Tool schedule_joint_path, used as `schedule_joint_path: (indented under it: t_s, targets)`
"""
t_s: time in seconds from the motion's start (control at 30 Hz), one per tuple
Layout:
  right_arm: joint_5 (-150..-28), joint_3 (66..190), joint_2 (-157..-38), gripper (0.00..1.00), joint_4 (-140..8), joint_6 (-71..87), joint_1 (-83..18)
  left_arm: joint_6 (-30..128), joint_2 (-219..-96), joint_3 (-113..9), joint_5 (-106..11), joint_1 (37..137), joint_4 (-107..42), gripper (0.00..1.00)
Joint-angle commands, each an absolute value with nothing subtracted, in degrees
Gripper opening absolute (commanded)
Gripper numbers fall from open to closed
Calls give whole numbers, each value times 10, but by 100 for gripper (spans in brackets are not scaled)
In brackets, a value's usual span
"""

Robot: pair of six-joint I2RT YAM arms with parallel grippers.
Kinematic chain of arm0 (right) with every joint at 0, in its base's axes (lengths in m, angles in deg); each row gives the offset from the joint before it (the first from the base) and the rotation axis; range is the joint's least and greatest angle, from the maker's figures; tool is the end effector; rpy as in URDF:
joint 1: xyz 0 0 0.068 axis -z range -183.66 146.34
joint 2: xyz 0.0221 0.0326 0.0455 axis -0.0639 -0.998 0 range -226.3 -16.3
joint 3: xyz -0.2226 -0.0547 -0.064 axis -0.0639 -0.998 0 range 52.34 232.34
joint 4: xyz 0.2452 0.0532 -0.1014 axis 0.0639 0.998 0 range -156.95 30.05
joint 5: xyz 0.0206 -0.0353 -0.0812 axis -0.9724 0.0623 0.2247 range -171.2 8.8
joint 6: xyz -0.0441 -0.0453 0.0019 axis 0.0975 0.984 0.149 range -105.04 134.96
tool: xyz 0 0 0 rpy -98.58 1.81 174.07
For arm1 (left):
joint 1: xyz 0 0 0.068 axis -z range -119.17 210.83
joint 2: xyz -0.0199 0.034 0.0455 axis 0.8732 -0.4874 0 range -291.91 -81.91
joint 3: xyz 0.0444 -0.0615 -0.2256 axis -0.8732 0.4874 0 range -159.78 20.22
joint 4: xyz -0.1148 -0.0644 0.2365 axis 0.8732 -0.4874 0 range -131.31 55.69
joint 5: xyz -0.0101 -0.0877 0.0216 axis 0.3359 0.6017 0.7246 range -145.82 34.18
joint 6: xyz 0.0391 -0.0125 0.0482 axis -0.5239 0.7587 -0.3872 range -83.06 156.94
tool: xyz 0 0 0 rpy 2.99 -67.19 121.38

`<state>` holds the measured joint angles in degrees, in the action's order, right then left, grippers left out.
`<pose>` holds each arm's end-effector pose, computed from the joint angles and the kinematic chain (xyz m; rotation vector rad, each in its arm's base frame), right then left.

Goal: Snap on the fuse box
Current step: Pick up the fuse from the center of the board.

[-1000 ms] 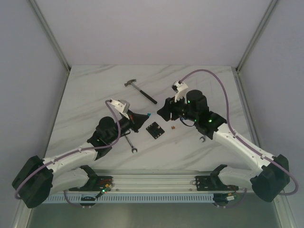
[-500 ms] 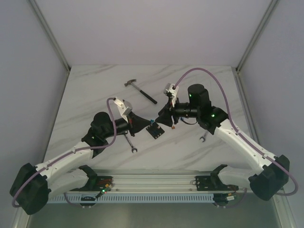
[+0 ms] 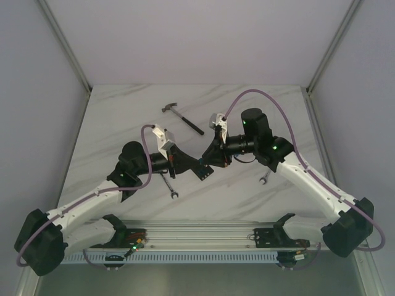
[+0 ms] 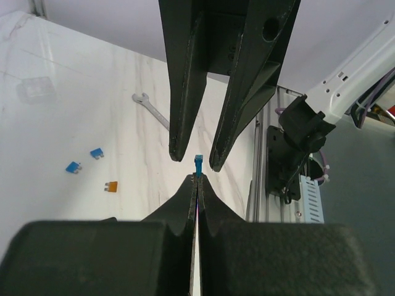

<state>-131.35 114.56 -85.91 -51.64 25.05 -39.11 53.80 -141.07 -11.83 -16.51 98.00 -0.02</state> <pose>0.2211 0.2031 0.3131 -1.2786 1.5202 1.1430 0.1950 -0.1864 0.2603 0.8554 1.3587 -1.2400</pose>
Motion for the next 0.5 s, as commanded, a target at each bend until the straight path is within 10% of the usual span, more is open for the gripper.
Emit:
schedule_joint_path:
  t_s: [0.0,0.47]
  targets:
    - [-1343,1170,-861,32,-511,264,-389,535,-1422,-137,-129,979,23,4]
    - [-1356,1164,-864,17,-491,285,-390,558,-1439,-135,-122,978,63,2]
